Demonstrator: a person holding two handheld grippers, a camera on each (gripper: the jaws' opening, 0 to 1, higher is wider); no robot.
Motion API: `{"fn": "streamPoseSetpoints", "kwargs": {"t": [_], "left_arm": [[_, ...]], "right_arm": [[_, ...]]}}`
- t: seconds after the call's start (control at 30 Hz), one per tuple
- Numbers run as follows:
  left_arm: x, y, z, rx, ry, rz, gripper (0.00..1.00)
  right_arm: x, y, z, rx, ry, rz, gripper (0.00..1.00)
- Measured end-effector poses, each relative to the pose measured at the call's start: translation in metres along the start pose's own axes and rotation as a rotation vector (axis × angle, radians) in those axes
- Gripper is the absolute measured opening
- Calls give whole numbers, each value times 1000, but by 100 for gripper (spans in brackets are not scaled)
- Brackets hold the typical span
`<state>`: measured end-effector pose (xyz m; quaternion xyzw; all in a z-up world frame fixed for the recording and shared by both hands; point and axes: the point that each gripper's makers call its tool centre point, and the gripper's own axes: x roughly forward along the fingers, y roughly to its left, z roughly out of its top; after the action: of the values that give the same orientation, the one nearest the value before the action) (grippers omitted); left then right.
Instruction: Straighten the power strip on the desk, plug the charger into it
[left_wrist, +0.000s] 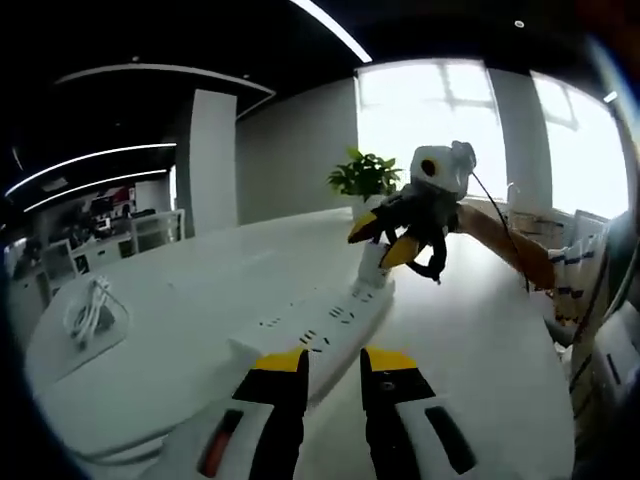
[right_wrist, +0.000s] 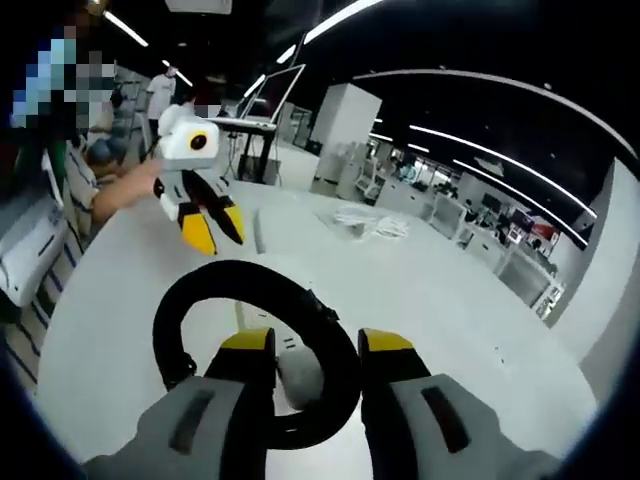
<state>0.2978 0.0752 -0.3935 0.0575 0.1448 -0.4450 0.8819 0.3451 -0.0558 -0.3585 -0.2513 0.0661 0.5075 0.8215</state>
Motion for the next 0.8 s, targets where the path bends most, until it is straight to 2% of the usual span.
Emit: {"fn": "streamPoseSetpoints", "kwargs": {"t": [0.1,0.4,0.67,0.8], "left_arm": [[0,2,1,-1,-7,8,21],[-1,6,2,-7,-19,31,21],[-1,8,1,-10,-16,43,21],[-2,12,0,-19,-15,59,21]], "right_arm": [[-2,-3,6,16,-64,-18,31],[-12,-4,11,32,-120,-38,31],[-23,-4,3,49,-134,-50,31],[-32,-6,5,47,-159,-50,31]]}}
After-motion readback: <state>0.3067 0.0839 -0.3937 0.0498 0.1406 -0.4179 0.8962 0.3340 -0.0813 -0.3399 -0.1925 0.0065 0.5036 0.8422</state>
